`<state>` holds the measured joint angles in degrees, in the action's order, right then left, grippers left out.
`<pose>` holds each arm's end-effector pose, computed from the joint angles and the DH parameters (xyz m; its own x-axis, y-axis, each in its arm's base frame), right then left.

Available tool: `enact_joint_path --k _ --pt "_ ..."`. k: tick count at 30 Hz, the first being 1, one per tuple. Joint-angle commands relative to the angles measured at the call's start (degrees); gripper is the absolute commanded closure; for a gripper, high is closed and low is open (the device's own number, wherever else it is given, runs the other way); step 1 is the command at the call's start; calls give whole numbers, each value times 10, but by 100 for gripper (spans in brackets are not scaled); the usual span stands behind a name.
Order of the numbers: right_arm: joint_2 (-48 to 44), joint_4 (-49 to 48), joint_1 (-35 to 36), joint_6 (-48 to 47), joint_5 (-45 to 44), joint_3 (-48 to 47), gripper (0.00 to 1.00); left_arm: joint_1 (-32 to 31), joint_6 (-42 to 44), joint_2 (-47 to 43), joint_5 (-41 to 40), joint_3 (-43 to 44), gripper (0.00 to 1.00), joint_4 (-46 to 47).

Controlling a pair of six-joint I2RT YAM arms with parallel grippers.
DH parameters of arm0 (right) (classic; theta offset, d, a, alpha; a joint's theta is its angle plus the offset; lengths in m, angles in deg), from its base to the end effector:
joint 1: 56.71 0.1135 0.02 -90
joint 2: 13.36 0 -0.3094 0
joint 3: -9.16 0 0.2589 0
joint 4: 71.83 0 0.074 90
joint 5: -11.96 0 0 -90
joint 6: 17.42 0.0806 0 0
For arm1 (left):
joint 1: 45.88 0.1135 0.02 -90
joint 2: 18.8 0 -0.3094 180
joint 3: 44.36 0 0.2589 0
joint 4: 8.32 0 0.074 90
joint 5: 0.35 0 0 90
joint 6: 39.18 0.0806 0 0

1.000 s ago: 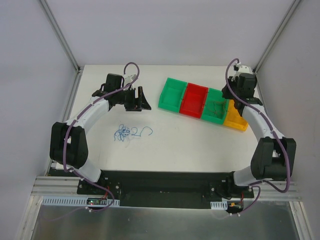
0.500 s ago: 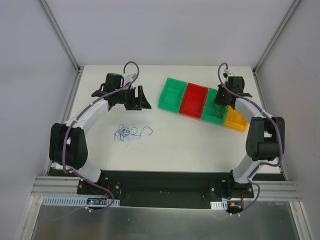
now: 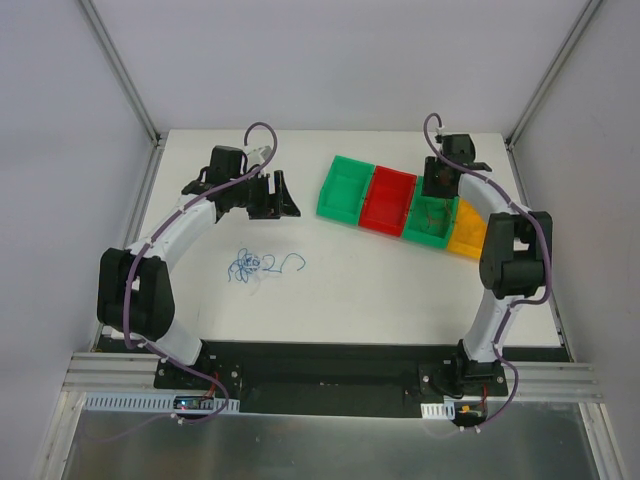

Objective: Untangle the cables

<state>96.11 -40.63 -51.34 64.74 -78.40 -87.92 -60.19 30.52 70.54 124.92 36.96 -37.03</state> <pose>0.4859 0.0452 0.2431 -0.6679 -0.1998 -0.7169 -0.1819 0.9779 -0.1031 0.3614 -0.1402 0.3031 -0.7691 -0.0961 -0.6319 0.4088 0.6860 -0.6019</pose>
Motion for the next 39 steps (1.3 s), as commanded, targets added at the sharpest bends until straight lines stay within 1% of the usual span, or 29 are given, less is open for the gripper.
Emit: enact_joint_path --k 1,3,7,10,13,16,19,21,22,23,24,25,26,28,30,32,34,36,39 --pt "-36 35 11 -9 -8 6 55 -5 11 -16 -11 3 30 5" --pt "-67 32 15 -14 -21 21 49 -5 10 -15 -6 4 30 5" --pt "-115 29 16 -17 -46 52 45 -5 5 -24 4 2 30 5" --pt "-152 7 22 -18 -53 85 42 -5 10 -43 -9 -1 29 5" --pt "-179 -8 44 -13 -68 99 38 -5 10 -61 -35 -8 29 5" --pt "-200 -26 96 -15 -76 110 34 1 -6 -93 -87 -25 29 11" --pt "-222 -84 189 -23 -62 145 31 3 -17 -129 -140 -47 29 21" --pt "-225 -133 246 -2 -41 172 29 5 -26 -148 -181 -59 28 25" --pt "-221 -164 273 20 -30 188 29 6 -33 -159 -202 -63 28 25" --pt "-217 -195 293 61 -30 202 29 8 -45 -166 -226 -67 26 22" --pt "-211 -228 314 112 -40 219 28 12 -65 -175 -246 -70 22 17" --pt "-206 -259 334 170 -44 239 28 21 -89 -182 -258 -76 13 9" --pt "-197 -299 347 224 -33 258 28 31 -115 -197 -259 -86 7 2" --pt "-169 -396 382 299 -17 297 27 57 -151 -216 -239 -110 3 -5" --pt "-126 -474 423 317 -3 307 27 80 -164 -234 -228 -139 3 -13" --pt "-80 -486 454 289 52 281 28 96 -168 -247 -223 -171 5 -17" --pt "-45 -490 472 280 97 260 30 110 -165 -251 -200 -204 7 -17" --pt "-23 -522 489 285 106 265 30 124 -156 -248 -160 -219 11 -15" --pt "5 -530 509 309 94 264 30 125 -132 -234 -122 -227 13 -16"
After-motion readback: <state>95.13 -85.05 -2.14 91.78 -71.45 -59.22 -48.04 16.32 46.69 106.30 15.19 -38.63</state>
